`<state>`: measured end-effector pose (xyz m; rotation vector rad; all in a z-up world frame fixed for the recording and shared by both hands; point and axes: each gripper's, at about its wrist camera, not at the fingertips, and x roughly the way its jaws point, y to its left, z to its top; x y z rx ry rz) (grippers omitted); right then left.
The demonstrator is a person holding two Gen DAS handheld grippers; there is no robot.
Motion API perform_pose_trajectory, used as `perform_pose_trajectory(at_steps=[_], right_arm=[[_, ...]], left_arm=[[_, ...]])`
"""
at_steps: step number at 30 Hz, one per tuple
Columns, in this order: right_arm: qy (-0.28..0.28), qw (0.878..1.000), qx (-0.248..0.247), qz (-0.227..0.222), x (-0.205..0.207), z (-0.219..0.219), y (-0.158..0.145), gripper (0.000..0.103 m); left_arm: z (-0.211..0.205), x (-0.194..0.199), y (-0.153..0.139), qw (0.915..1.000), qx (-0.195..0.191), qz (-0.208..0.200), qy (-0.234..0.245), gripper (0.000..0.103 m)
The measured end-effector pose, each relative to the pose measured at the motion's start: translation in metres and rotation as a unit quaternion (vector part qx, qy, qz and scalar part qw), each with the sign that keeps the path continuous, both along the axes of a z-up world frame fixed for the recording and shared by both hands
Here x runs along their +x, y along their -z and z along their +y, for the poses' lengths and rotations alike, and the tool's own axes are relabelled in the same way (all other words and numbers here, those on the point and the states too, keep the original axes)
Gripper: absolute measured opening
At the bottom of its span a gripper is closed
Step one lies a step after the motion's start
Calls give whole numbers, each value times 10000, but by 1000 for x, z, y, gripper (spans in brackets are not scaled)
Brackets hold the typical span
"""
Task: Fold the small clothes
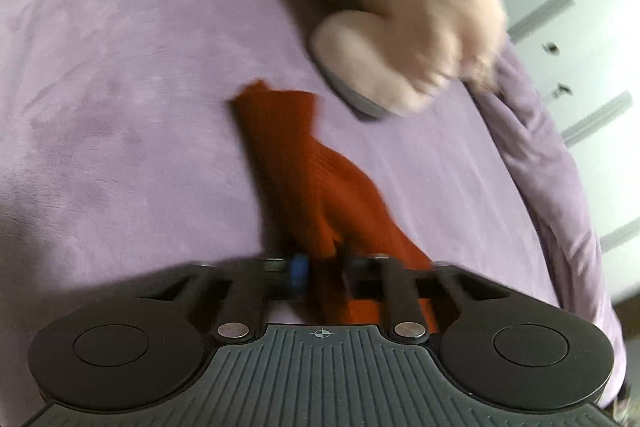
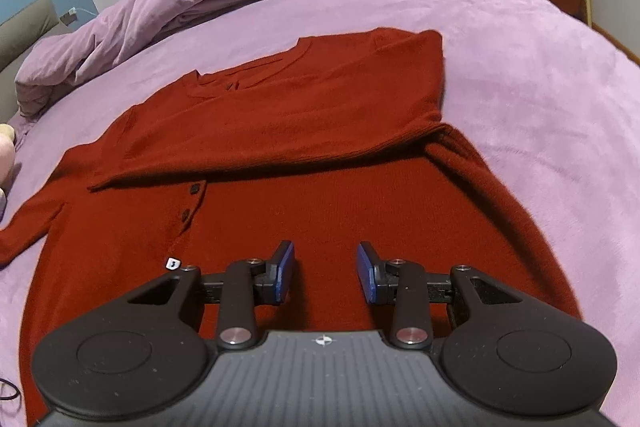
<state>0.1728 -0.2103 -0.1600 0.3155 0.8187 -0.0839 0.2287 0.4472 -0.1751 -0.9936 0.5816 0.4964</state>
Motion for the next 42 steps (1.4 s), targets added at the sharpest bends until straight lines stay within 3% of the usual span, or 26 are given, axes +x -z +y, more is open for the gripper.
perform_pose_trajectory(at_steps=[2,4,6,9,11,13,14,16,18,19,21,26,31,34,37,40,42], right_arm=[[-26,10000,-5,-15,-2,2,0,34],[-35,10000,2,-41,-5,2,-1,34],[-4,10000,49,-65,-8,-1,-1,34],[33,9998,105,-141,-12,-5,-4,34],[67,9995,152,-256,-15,-7,-7,34],[91,9990,248,-361,-17,-10,-10,34],[97,9987,301,-399,-18,-11,-11,34],[55,9982,404,-444,-18,-13,-14,34],[-69,9978,450,-473,-16,-13,-18,34],[-185,9976,476,-469,-13,-13,-20,34],[-405,9966,541,-476,-4,-12,-23,34],[-903,9892,1051,-476,40,-8,-21,34],[-888,9754,2010,-180,97,-9,1,34],[-794,9700,2297,-10,120,-3,14,34],[-899,9657,2436,-78,127,4,13,29],[-1110,9715,2094,-54,133,16,5,5],[-1193,9775,1700,-364,131,17,-12,4]], left_arm=[[4,-5,3,9996,-222,-171,-75,10],[-3,-9,-5,9998,-65,-180,-6,9],[-23,-9,-22,9981,395,-330,330,9],[-76,0,-65,9826,1149,-801,1223,9],[-132,6,-98,9580,1646,-1220,2005,9],[-193,9,-121,9258,1850,-1722,2813,9],[-232,11,-129,9032,1922,-1933,3316,10],[-291,13,-131,8727,2065,-1947,3974,18],[-333,14,-121,8524,2129,-1740,4447,30],[-346,12,-114,8481,2131,-1620,4572,31],[-357,9,-97,8496,2076,-1316,4668,31],[-330,6,-62,8811,2095,-356,4226,36],[-291,-5,-48,9002,2000,162,3865,40],[-279,-8,-41,9031,2015,267,3782,42],[-282,-6,-40,9008,2057,301,3811,42],[-290,2,-40,8964,2135,321,3872,42],[-298,9,-40,8935,2223,361,3885,42]])
